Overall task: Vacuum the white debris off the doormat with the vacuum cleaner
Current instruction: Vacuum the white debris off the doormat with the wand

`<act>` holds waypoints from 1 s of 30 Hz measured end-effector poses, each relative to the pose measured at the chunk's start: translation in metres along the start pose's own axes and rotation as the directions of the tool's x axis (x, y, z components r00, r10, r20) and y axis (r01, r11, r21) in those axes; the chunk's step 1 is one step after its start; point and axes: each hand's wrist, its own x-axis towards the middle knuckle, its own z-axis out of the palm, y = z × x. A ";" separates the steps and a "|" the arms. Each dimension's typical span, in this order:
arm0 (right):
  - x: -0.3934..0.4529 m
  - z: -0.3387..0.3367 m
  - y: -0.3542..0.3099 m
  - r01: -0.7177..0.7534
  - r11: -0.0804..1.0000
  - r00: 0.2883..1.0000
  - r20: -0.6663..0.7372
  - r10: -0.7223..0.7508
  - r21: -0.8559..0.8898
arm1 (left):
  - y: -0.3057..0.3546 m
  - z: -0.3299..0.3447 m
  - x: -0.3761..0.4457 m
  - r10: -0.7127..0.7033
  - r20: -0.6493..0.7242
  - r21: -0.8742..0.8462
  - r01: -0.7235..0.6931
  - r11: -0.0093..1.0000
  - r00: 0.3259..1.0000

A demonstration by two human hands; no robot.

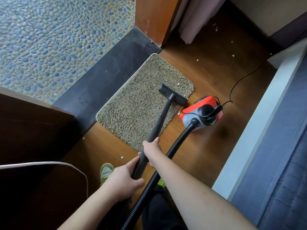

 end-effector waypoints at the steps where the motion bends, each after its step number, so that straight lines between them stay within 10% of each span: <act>1: 0.001 -0.001 -0.002 -0.007 1.000 1.000 0.000 0.007 -0.002 | 0.002 0.000 0.002 0.003 -0.012 0.009 -0.003 1.000 1.000; 30: 0.015 -0.015 -0.031 -0.120 0.978 0.993 -0.032 0.116 -0.173 | 0.031 0.002 0.023 -0.014 -0.073 0.089 0.020 0.996 0.997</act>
